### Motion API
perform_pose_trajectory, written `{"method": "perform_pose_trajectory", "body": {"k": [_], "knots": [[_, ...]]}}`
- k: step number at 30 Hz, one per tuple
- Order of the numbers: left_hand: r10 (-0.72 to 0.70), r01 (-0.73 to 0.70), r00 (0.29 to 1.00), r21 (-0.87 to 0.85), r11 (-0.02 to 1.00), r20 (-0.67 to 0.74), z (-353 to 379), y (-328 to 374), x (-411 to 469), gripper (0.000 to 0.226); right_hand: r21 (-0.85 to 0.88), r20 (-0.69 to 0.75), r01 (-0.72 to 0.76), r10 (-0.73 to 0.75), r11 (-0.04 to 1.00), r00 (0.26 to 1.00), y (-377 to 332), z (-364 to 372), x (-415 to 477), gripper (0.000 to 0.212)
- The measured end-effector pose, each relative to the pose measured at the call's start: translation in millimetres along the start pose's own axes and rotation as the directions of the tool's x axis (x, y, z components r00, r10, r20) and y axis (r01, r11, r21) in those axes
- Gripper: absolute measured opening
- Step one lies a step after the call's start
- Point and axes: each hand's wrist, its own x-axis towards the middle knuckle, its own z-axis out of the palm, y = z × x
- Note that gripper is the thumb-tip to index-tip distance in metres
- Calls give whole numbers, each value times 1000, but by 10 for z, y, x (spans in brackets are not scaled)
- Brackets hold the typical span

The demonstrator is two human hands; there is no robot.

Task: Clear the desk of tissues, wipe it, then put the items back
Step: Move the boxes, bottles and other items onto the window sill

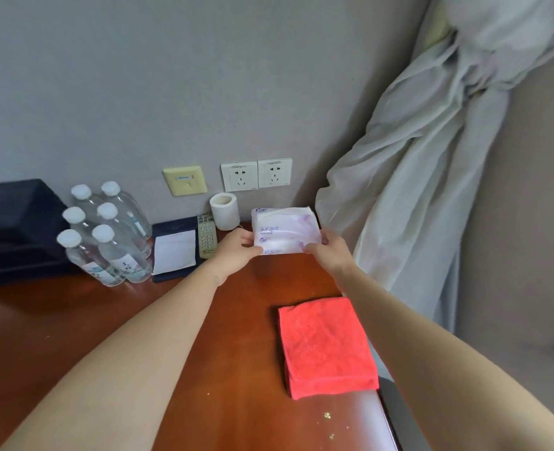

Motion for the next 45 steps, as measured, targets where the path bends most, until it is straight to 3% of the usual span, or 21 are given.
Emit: {"method": "perform_pose_trajectory", "body": {"k": [8,14,21,26,30,34,40,45], "knots": [[182,-186,980,42,982,74,355,139,-997,28,22,-179,17,-13,1000,984,344,-494,-1424,23],[296,-306,926,7,952,235,991,365,-1678,23,4,-343,-31,30,1000,939,757,-1099,-2485,17],[431,-458,795,-45,888,426,1930,1010,-2228,17,81,-563,-115,141,990,815,1193,-1948,-3423,45],[489,-574,665,-34,818,564,2611,1453,-2457,15,146,-697,-125,192,981,691,1492,-2521,-3833,29],[499,-611,602,-43,791,624,3124,1759,-2528,15,194,-726,-133,233,972,647,1692,-2917,-4017,35],[480,-612,594,-25,791,645,3578,1998,-2567,22,202,-723,-164,260,965,640,1874,-3252,-4012,49],[453,-642,576,34,766,680,4142,2240,-2489,37,196,-715,-227,298,954,632,2135,-3615,-3885,37],[415,-657,554,74,750,722,4499,2299,-2493,20,159,-683,-320,338,934,648,2291,-3843,-3827,27]]}}
